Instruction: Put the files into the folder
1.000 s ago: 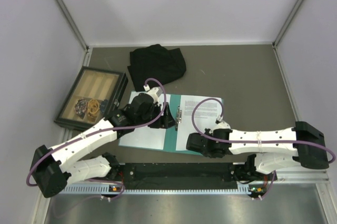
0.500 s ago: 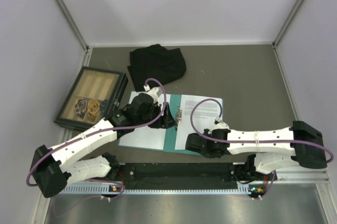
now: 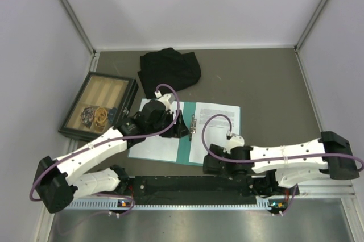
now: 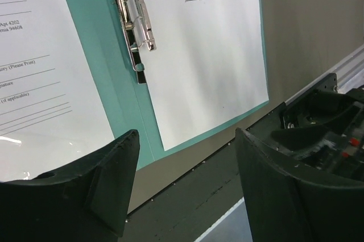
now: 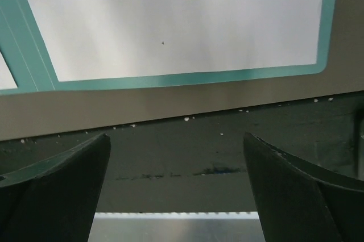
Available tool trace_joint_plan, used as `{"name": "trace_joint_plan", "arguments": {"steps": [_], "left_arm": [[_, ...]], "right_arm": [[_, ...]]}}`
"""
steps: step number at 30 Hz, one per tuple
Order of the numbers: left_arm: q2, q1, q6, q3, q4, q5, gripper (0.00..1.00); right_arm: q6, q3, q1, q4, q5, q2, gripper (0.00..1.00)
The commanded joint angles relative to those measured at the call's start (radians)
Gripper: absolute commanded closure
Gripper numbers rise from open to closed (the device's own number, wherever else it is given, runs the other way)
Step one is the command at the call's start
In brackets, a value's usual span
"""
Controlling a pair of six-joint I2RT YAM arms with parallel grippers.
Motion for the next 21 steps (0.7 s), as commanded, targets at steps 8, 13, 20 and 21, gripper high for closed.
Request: {"name": "trace_joint_plan", "arguments": {"steps": [8,13,20,21], "left_arm": [[0.128,0.044,0.037,0.053,0.04,-0.005,0.28],[0.217,0.044,0.04,0.058,0.072,0.062,0.27],[0.278,0.042,0.031,0.056,0.114,0.112,0.28],[0.285,0.042,0.036,0.058,0.112,0.112,0.28]], "right_arm": [[-0.734,0.036,-0.521,0.089,-0.087,-0.321,0.01],[-1.107,0.163,-0.745,0.176,-0.109,-0.218,0.01],[-1.26,0.384,-0.941,0.391,-0.29,0.203,0.01],[-1.281,0.422,-0.95,0.405,-0.314,0.265,0.02]]}}
